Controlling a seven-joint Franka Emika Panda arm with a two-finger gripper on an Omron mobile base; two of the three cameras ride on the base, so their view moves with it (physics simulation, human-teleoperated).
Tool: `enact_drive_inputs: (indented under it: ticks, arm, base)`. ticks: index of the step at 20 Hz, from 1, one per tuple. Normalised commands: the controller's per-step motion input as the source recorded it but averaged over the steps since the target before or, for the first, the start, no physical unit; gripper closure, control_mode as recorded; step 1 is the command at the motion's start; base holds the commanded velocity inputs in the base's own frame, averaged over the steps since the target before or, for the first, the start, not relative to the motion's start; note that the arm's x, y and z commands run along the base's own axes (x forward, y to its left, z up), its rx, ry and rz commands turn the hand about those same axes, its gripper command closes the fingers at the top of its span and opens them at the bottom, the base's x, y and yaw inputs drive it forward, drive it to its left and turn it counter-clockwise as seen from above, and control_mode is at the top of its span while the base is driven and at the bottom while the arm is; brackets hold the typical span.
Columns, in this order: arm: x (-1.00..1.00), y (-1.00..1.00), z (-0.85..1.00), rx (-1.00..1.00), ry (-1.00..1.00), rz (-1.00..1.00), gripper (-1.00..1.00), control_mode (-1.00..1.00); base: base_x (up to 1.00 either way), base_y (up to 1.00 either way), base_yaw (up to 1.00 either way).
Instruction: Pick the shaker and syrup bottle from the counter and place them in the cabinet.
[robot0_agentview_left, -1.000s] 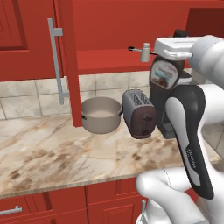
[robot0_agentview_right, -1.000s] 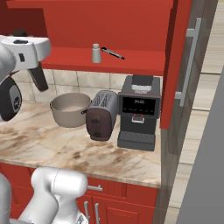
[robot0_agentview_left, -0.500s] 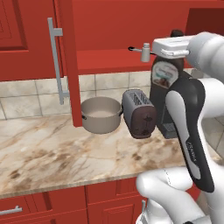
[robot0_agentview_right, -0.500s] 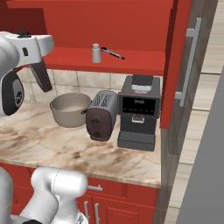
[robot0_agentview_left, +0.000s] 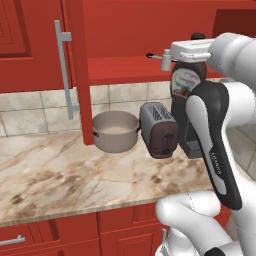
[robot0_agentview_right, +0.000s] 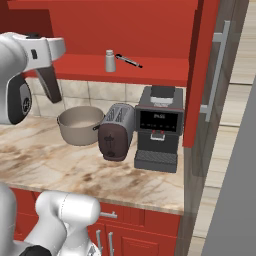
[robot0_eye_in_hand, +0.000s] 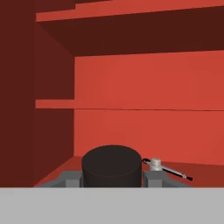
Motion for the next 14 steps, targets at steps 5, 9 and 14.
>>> enact_drive_inputs:
  ticks: [5,9,14]
  arm:
    - [0.17,0.0,0.0,0.0,0.01,0.0,1.0,-1.0]
    - [0.13,0.0,0.0,0.02,0.0,0.0,1.0,-1.0]
    - [0.08,0.01,0.0,0.04,0.0,0.0,1.0,-1.0]
  base:
    - [0.0,0.0,0.0]
    - [0.0,0.0,0.0]
    - [0.0,0.0,0.0]
